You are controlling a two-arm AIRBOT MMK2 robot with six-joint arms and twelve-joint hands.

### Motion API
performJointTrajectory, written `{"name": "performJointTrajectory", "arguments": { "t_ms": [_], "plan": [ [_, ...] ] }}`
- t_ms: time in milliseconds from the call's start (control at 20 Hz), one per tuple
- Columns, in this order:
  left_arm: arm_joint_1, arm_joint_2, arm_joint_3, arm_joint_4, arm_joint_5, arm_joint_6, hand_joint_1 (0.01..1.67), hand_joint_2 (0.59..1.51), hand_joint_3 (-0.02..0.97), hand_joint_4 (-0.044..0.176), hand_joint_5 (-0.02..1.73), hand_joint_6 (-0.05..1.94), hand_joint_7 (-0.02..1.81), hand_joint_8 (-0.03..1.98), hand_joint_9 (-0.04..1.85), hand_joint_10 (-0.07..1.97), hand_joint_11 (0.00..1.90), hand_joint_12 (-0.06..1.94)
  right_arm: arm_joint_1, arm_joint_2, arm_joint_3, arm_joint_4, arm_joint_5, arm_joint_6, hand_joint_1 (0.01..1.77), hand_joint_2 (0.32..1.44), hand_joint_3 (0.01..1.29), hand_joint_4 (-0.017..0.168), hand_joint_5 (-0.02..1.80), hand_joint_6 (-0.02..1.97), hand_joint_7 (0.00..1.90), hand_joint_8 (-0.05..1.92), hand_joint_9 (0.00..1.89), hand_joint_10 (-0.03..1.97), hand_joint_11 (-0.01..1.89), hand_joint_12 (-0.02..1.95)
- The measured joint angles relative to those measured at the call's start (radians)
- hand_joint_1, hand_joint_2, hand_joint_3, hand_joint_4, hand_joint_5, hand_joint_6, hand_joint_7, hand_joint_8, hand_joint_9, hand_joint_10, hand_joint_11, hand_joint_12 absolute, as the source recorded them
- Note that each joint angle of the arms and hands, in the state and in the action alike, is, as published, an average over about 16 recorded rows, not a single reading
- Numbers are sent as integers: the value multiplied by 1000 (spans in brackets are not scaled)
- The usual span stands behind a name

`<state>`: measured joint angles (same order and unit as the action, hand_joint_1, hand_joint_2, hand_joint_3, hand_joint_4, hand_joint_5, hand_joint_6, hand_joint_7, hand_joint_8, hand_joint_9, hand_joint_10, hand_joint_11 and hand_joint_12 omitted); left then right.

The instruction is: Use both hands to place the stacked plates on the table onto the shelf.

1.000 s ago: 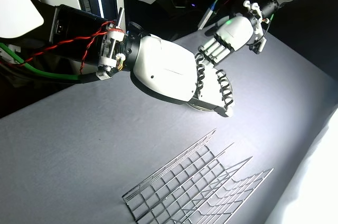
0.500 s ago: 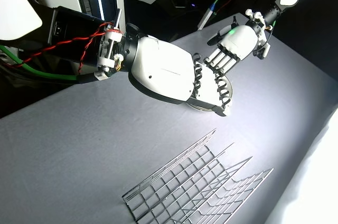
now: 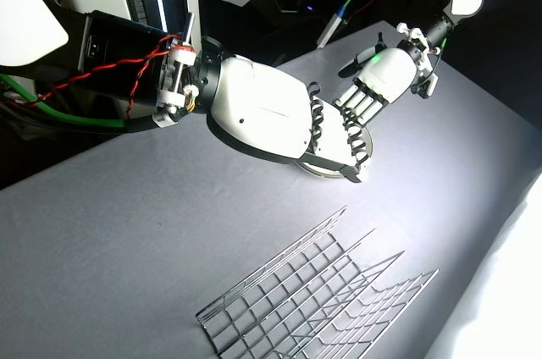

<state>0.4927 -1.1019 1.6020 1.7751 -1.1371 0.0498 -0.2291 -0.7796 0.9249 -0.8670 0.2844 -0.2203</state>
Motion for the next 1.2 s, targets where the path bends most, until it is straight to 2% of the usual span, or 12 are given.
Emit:
{"name": "performJointTrajectory", "arguments": {
  "t_ms": [350,600,850,1200],
  "plan": [
    [13,-10,27,16,3,4,16,1093,46,-4,-5,-8,10,-13,19,6,13,-19,-11,2,0,-1,13,-3,19,1283,14,5,118,21,121,14,95,12,21,322],
    [27,-12,23,19,13,14,15,1097,46,-5,-12,-14,3,-13,18,6,13,-19,-20,4,0,-2,24,-5,19,1283,15,3,121,21,121,14,95,12,20,328],
    [37,-10,-10,16,33,25,15,1100,45,-5,-13,-23,-3,-16,15,6,13,-19,-29,6,0,-3,39,-6,20,1284,14,3,122,20,123,14,97,12,20,331],
    [46,-10,-84,7,75,34,14,1101,43,-6,-13,-30,-7,-18,5,6,14,-19,-42,9,0,-4,59,-6,20,1285,14,3,125,19,128,14,102,12,20,359]
  ]
}}
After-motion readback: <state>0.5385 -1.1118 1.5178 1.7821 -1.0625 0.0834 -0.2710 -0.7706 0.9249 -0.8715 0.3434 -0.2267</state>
